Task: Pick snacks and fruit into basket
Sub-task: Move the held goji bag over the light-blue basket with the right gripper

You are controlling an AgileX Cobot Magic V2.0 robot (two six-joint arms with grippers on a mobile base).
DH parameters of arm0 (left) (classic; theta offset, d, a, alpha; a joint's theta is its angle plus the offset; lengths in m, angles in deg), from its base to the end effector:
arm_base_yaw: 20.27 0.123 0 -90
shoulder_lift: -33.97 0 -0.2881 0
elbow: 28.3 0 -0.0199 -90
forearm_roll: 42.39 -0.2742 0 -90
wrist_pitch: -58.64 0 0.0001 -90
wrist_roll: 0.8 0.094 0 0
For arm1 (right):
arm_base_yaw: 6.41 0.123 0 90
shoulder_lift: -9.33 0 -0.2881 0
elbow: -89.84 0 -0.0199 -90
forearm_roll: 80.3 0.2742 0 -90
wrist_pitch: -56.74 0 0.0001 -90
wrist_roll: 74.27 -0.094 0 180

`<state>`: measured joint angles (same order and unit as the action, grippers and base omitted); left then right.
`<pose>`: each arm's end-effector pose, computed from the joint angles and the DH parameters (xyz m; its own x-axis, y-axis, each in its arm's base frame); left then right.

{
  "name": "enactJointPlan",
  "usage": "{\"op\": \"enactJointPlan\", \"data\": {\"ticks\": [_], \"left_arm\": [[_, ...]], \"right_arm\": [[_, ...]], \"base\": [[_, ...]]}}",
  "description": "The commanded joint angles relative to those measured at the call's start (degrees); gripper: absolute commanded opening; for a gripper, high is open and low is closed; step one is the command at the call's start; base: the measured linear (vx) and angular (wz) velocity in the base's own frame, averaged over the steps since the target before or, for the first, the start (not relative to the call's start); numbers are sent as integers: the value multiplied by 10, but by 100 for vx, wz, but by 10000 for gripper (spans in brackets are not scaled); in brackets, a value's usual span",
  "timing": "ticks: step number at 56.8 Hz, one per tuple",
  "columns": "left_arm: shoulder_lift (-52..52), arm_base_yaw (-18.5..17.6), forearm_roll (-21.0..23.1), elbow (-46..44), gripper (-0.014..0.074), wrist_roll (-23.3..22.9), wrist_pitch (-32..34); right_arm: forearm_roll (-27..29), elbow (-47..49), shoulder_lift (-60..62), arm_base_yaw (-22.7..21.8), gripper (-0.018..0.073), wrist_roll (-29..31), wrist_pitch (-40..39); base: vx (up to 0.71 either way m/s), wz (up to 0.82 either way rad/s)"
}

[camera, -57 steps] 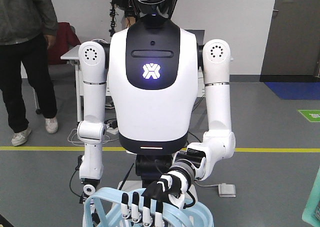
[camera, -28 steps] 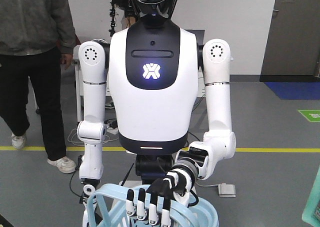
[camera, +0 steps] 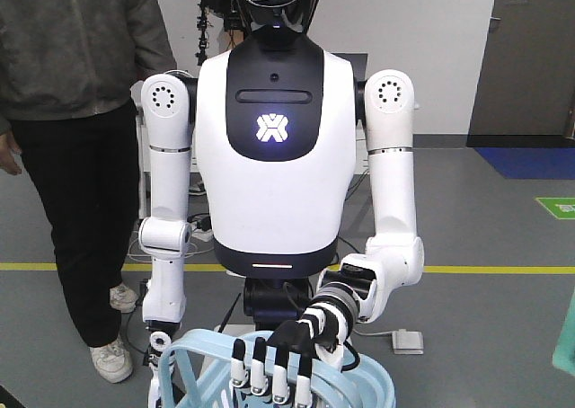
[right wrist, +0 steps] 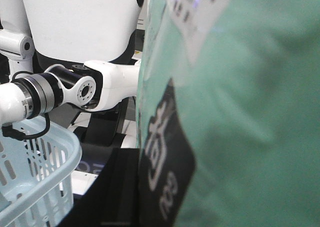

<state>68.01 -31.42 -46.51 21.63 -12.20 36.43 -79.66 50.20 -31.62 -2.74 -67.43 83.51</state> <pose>0.1203 -0.0211 0.3067 -0.2923 -0.0769 -0.9532 0.1303 0.9843 -0.1193 0.1390 0.0094 0.3481 -0.2884 -0.1279 -0.9489 -0.1009 0.9896 -0.1027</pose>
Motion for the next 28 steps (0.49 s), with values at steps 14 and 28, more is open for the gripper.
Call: {"op": "enactJointPlan", "data": {"ticks": [14,28], "left_arm": [[1,0,-1,-19,-4,0,58],[1,0,-1,-19,-4,0,58]], "right_arm": [[211,143,-33,2,0,289,66],[470,151,-55,2,0,537,131]], "base": [[0,0],[0,0]]}}
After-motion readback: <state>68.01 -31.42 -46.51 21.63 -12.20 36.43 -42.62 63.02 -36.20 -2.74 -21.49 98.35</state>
